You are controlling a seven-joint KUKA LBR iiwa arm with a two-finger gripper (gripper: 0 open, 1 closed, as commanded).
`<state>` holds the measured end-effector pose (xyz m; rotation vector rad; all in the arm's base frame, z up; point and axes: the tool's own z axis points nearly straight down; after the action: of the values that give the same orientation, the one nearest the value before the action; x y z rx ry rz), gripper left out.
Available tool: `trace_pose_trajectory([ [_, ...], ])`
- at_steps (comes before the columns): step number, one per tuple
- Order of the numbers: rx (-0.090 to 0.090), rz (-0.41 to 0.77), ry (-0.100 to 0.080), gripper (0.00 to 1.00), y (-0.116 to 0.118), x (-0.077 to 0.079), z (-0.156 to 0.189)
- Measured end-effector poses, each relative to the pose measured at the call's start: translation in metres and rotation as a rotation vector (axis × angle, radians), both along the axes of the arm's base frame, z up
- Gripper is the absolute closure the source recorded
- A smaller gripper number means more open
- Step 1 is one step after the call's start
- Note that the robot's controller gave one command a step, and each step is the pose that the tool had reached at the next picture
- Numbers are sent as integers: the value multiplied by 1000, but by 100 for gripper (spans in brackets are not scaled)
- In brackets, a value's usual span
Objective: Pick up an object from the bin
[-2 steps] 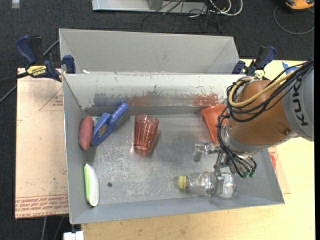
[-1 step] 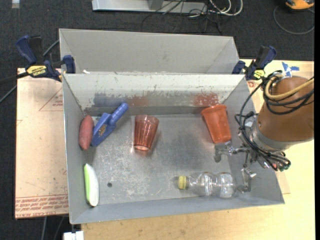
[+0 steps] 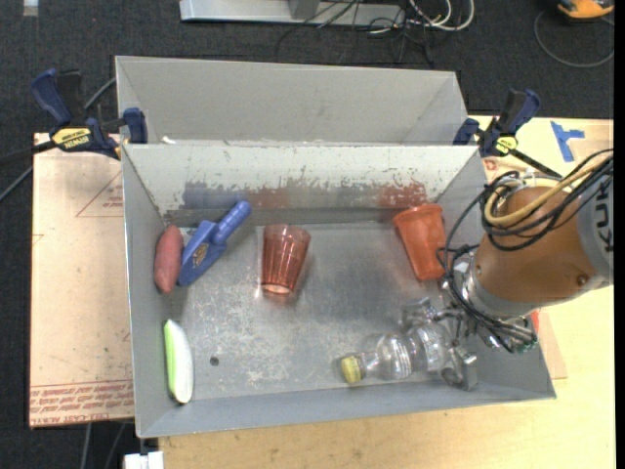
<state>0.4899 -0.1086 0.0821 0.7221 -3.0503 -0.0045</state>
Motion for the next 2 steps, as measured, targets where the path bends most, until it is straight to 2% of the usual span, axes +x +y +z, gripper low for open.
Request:
trace_pose_trajectory([
  [1, 2, -4, -2, 100, 0, 6, -12],
  [2, 2, -4, -2, 100, 0, 6, -12],
])
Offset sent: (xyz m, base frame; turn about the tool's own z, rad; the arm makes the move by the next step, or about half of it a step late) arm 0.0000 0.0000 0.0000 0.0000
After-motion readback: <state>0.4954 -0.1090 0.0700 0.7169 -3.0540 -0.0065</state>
